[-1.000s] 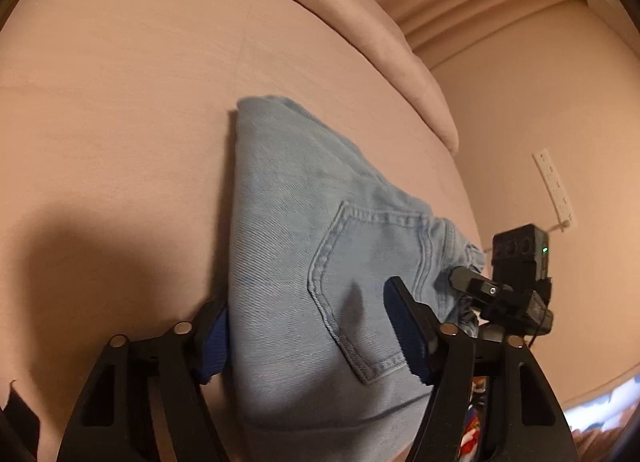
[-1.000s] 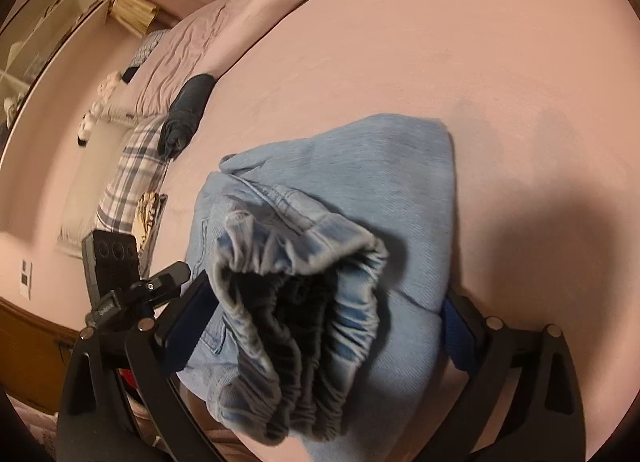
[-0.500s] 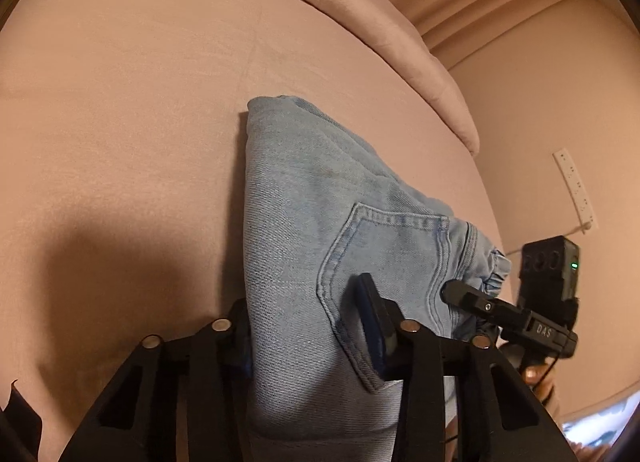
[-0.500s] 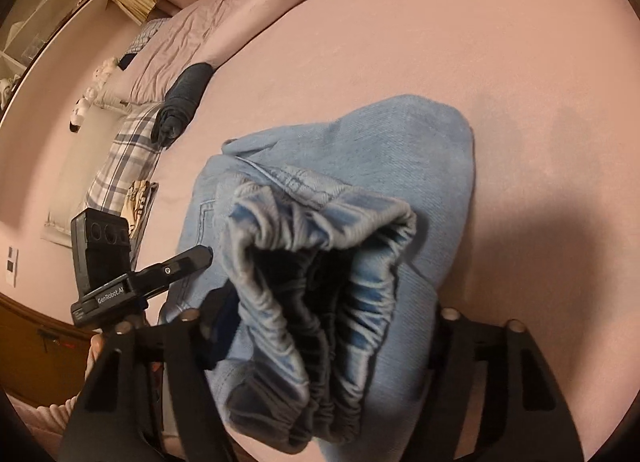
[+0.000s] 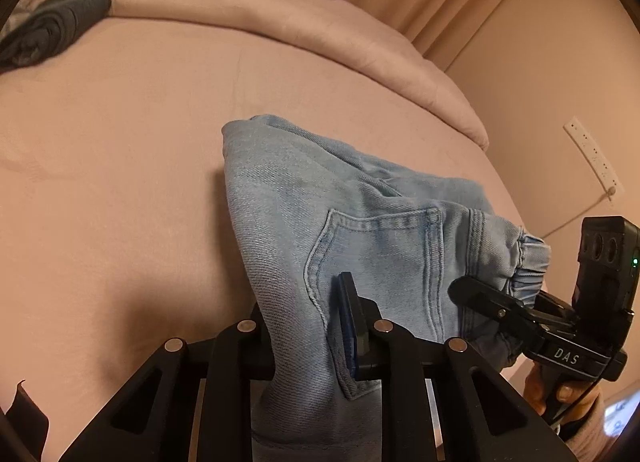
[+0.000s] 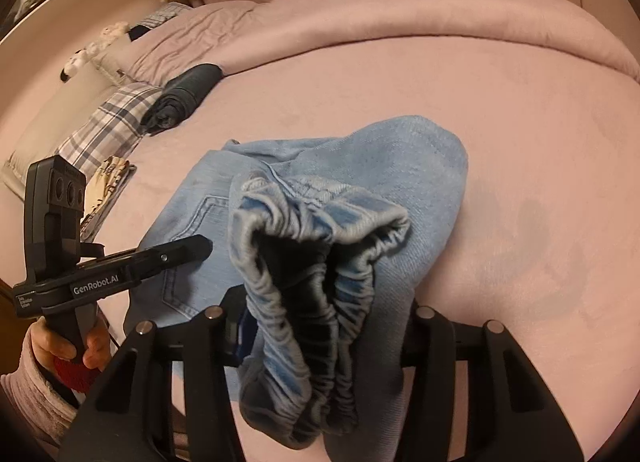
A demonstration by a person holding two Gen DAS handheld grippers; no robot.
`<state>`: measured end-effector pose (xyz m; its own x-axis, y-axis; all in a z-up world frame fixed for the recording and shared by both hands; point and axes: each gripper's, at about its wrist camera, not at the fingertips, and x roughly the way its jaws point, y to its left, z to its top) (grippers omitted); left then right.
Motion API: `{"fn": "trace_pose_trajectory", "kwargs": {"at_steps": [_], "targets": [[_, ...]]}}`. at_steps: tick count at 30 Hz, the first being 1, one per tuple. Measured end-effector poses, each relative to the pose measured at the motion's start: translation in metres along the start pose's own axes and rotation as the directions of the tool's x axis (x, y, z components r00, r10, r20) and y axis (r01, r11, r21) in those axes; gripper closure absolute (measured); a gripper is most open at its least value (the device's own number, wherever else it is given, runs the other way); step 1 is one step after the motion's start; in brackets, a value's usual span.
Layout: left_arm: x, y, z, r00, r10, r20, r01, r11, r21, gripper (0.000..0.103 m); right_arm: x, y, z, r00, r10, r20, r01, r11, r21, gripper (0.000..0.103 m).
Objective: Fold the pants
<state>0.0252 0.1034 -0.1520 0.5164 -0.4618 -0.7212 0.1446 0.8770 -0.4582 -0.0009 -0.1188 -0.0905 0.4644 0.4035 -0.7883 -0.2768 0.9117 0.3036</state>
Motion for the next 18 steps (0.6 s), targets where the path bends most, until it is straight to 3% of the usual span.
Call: {"fn": "trace_pose_trajectory", "kwargs": {"at_steps": [18], "targets": [[-0.053, -0.001, 0.009, 0.992, 0.037, 0.117, -0.040, 0.999, 0.025, 0.083, -0.034, 0.040, 0.016, 0.995, 0.021, 0.098, -0.010, 0.994, -0.109, 0.052]]}}
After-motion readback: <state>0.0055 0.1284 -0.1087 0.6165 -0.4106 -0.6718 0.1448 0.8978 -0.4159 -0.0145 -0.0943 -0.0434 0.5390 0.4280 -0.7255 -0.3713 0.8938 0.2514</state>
